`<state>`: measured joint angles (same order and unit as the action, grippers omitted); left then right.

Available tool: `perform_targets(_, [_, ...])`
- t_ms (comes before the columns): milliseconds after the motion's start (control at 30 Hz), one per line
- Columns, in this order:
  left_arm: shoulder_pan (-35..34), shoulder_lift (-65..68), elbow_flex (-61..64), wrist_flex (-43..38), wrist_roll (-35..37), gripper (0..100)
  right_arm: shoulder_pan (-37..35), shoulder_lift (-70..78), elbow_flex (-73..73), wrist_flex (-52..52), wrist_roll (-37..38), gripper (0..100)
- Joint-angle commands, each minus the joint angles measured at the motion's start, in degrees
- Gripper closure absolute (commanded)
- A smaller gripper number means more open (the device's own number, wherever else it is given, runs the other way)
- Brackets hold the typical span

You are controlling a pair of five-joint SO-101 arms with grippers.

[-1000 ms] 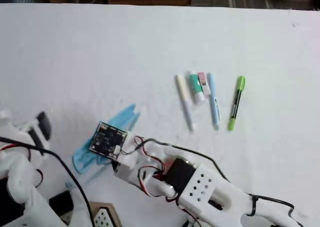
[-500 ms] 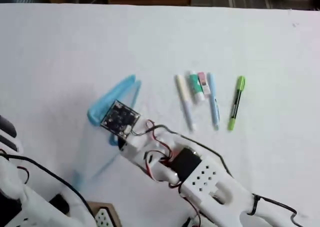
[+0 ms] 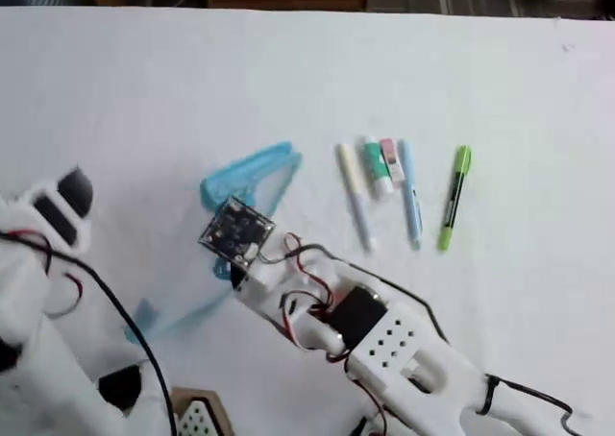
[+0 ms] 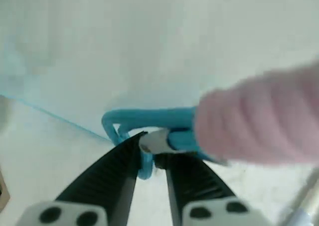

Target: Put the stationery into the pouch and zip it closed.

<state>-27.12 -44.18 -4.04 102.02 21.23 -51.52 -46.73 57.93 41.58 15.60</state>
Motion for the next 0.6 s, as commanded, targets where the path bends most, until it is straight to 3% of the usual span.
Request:
perform_targets(0, [1.71, 4.26, -8.88, 0.35, 2.02, 76, -0.31, -0.84, 2.11, -2.07, -0.35, 98.2])
perform_targets(167, [10.59, 5.41, -13.19, 0.35, 2.2, 76, -0.31, -4.44, 6.77, -6.81, -0.26, 98.2])
perform_targets(567, [24.4, 5.67, -14.59, 0.26, 2.29, 76, -3.47, -5.76, 8.35, -9.8, -0.26, 98.2])
